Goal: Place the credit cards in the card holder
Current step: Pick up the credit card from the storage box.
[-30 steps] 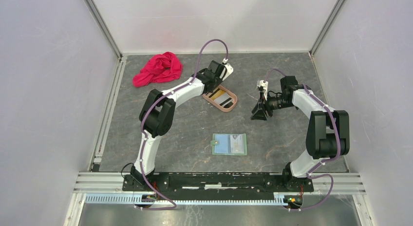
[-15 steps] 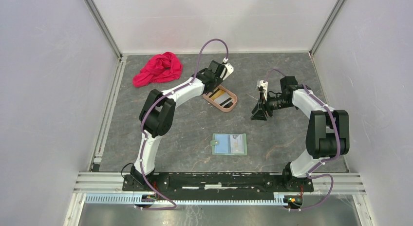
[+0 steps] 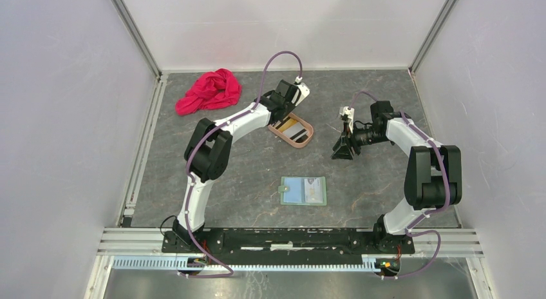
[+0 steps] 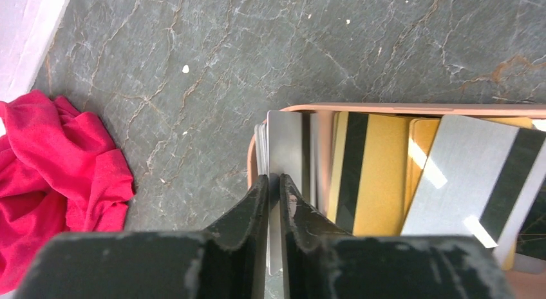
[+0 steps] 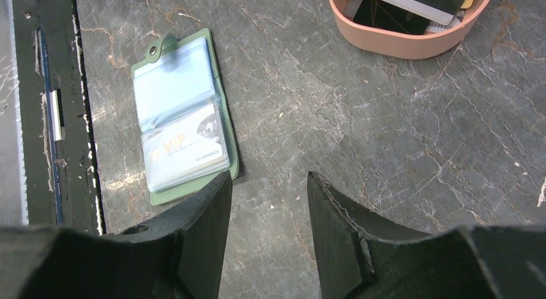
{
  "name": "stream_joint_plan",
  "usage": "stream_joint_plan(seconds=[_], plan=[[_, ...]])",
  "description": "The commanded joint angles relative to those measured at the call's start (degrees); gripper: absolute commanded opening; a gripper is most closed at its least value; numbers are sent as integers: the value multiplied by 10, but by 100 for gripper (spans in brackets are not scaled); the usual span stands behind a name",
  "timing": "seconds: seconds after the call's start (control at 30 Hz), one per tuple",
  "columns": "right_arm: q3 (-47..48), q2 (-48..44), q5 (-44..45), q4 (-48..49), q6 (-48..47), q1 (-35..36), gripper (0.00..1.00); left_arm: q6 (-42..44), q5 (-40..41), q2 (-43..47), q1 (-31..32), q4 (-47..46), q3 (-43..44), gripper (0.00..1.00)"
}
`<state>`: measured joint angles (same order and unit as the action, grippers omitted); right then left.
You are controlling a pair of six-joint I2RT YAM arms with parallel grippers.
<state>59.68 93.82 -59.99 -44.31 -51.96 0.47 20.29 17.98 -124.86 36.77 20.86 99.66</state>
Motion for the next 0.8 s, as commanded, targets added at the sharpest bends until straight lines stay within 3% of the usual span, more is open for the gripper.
stream_joint_plan(seconds=[0.0,0.77], plan=[[21,5,-20,-8,-21,-2,53,-34,7,43,-1,-19,0,14],[25,8,-20,-17,-28,-1,53,-51,-88,71,-7,-13,-11,2]])
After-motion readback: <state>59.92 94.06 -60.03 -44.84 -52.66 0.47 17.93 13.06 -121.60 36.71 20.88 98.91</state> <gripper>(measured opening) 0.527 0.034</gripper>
